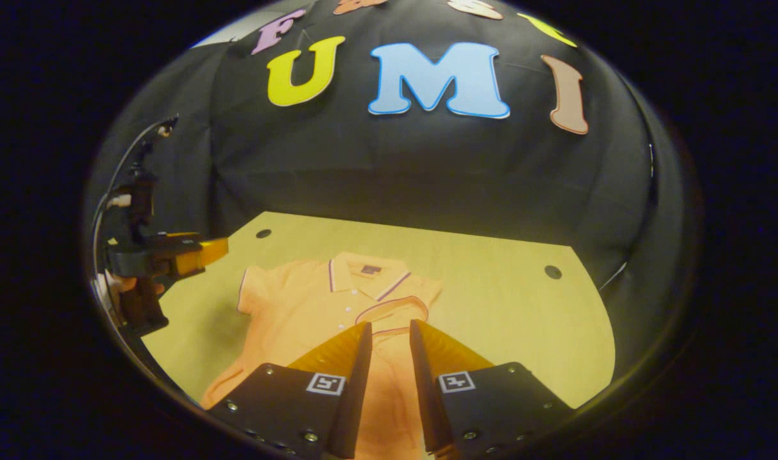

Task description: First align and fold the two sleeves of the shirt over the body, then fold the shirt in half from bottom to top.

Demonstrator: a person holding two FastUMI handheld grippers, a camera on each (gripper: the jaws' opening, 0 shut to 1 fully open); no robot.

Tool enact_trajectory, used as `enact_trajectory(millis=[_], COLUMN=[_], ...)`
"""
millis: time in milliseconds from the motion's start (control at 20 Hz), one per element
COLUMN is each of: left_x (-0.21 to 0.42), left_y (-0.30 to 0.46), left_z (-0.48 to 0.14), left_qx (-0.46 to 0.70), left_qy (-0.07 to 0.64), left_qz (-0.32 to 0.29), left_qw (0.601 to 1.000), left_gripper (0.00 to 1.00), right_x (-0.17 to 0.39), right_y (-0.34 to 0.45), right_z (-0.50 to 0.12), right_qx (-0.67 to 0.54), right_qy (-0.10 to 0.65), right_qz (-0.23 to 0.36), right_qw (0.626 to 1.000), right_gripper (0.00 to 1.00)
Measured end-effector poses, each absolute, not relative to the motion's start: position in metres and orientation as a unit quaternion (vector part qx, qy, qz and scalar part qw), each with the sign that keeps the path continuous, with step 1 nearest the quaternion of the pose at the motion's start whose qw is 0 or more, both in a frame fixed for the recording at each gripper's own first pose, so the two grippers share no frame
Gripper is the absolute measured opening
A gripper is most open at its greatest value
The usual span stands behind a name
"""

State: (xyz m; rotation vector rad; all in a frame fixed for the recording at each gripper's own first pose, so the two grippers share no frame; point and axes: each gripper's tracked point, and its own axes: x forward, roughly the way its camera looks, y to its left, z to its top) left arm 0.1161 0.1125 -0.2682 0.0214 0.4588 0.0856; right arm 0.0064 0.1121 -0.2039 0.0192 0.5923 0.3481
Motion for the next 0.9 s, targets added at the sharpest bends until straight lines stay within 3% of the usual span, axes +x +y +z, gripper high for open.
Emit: enact_trajectory(millis=[450,600,750,900], left_x=[0.152,0.150,0.150,0.150], left_y=[0.116,0.118,0.120,0.119], left_z=[-0.380,-0.412,-0.426,-0.429], left_qx=[0.021,0.021,0.014,0.013], left_qy=[0.316,0.352,0.364,0.367], left_qz=[0.041,0.046,0.050,0.053], left_qw=[0.948,0.935,0.930,0.929], left_gripper=[0.94,0.95,0.98,1.00], right_x=[-0.026,-0.036,-0.041,-0.045], right_y=[0.033,0.014,0.003,-0.004], right_z=[-0.150,-0.145,-0.146,-0.153], right_qx=[0.081,0.084,0.087,0.092], right_qy=[0.267,0.265,0.271,0.276], right_qz=[0.066,0.040,0.021,0.011], right_qw=[0.958,0.960,0.958,0.957], right_gripper=[0.35,0.38,0.35,0.38])
